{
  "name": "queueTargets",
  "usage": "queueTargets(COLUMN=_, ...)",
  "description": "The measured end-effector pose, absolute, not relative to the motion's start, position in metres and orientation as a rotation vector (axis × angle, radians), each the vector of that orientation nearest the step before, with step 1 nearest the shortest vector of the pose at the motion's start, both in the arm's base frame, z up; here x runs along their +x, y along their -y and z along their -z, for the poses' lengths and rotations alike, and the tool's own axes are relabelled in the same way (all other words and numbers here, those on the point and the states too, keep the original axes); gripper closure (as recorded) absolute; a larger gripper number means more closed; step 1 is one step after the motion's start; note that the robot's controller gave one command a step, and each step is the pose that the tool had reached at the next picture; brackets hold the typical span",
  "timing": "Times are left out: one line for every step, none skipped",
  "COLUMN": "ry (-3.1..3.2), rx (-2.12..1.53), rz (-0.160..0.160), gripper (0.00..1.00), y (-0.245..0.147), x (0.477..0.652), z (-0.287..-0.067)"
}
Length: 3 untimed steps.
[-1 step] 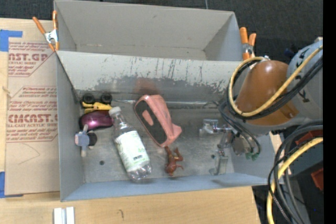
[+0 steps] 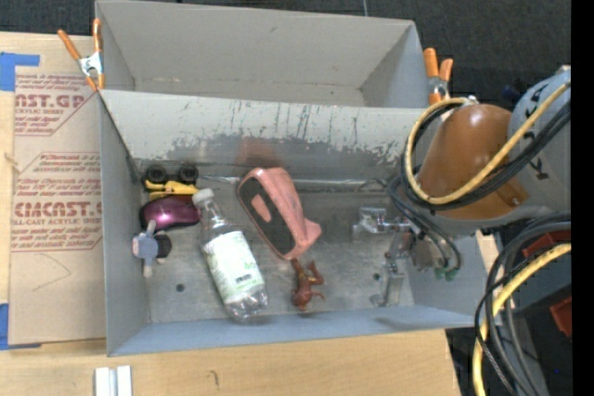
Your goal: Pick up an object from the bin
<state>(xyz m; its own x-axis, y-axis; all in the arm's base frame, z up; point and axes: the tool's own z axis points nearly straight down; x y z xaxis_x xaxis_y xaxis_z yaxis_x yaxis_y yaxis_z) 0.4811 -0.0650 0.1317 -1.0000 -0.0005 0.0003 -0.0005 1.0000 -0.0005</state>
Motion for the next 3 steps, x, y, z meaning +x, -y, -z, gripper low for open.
queueTargets(ry=3.147, rx=0.056, rz=-0.004, gripper=0.0, y=0.043, x=0.488, z=-0.109)
queueTargets(ry=3.138, rx=-0.118, rz=0.002, gripper=0.0, y=0.017, x=0.483, z=-0.086)
queueTargets(ry=3.136, rx=-0.151, rz=0.003, gripper=0.0, y=0.011, x=0.483, z=-0.082)
